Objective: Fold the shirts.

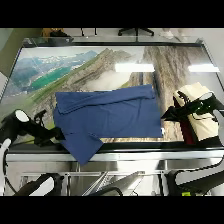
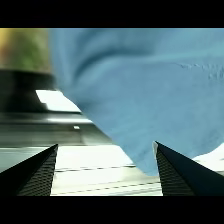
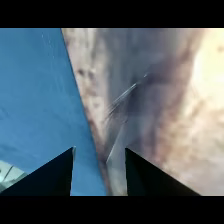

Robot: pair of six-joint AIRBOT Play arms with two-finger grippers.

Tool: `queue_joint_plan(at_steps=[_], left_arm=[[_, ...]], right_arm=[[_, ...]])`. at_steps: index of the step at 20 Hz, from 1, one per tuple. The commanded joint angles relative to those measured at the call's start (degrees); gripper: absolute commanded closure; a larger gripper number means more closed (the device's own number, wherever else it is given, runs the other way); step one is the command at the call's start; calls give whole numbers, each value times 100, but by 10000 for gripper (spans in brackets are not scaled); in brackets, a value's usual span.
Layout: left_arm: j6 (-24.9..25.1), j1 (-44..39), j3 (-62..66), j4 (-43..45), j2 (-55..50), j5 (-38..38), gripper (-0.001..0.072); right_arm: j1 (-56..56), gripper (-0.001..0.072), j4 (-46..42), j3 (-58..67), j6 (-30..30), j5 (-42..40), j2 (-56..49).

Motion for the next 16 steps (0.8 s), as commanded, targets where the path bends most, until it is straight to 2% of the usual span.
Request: queue_joint_plan(at_steps=[1,7,12,13,14,15,16], left_arm=[[46,-133,-905,-601,369,435,49],[48,-632,-1683,-1344,575,1095,49],[46,-977,-1690,-1375,46,1327,50],[48,-1060,-1687,-1368,-74,1331,83],[57,-1121,-1687,-1364,-151,1366,287],[103,-1169,-1687,-1370,-188,1425,437],[120,-1202,-1687,-1362,-173,1488,478]], right_arm=[[42,345,-4,-289,-164,-190,24],[310,346,109,-313,-271,-186,-37],[697,345,125,-319,-271,-90,-55],[723,346,127,-319,-273,-13,-55],[732,346,122,-319,-275,35,-52],[730,346,125,-319,-271,83,-42],[726,346,127,-319,-269,127,-33]])
